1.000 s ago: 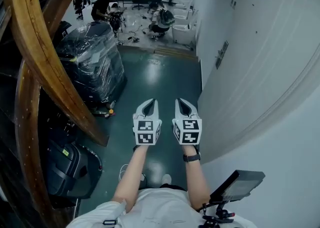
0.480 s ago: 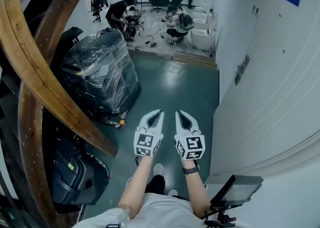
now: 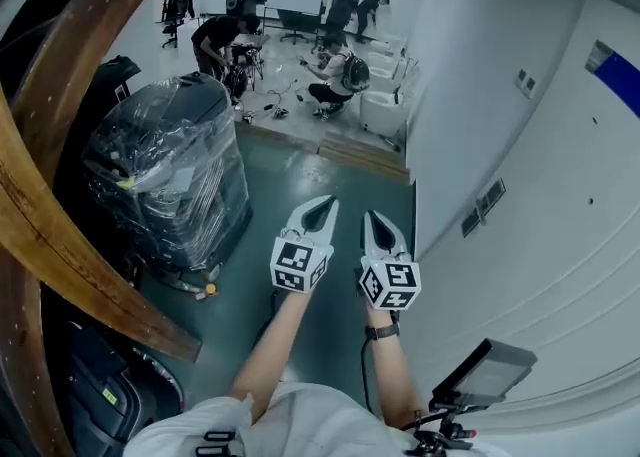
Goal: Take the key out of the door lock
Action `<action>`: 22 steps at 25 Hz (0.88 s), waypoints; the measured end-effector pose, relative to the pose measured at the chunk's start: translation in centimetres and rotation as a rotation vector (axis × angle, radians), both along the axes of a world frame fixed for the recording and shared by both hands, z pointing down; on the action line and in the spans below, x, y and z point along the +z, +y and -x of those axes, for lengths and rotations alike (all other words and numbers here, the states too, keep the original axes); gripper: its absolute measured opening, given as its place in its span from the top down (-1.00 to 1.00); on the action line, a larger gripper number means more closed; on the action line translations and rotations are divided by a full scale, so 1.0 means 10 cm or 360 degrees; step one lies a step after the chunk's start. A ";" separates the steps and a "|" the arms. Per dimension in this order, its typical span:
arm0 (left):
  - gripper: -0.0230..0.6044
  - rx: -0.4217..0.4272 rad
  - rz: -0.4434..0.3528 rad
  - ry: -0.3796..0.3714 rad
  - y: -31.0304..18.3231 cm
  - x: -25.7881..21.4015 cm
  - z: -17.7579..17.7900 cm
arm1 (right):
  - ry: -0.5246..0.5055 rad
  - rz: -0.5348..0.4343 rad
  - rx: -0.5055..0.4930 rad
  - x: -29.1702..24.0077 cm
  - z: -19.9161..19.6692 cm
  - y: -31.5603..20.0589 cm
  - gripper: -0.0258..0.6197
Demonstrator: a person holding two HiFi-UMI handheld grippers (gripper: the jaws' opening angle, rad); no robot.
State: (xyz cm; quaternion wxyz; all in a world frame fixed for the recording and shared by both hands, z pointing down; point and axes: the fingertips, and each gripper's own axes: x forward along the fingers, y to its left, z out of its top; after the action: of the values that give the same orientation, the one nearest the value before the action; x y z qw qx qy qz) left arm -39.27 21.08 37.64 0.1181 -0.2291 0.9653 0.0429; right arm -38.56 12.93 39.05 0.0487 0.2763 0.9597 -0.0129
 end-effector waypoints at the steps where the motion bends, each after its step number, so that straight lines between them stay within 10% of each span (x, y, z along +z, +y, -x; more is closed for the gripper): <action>1: 0.92 -0.0012 0.0009 -0.0025 0.13 -0.07 0.13 | -0.0038 0.0013 0.0012 -0.08 0.14 0.08 0.92; 10: 0.93 0.0116 -0.0095 0.0226 0.61 0.34 1.34 | 0.0027 -0.0055 0.0090 0.02 1.53 0.40 0.92; 22: 0.93 0.0273 0.0176 0.0054 0.18 0.49 3.14 | 0.0054 0.0104 0.0020 0.45 3.65 0.31 0.92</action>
State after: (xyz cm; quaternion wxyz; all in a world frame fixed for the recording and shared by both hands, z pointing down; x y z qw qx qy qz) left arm -70.70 22.84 42.58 0.0847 -0.3163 0.9449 0.0034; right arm -75.04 16.03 43.58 0.0414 0.2684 0.9612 -0.0487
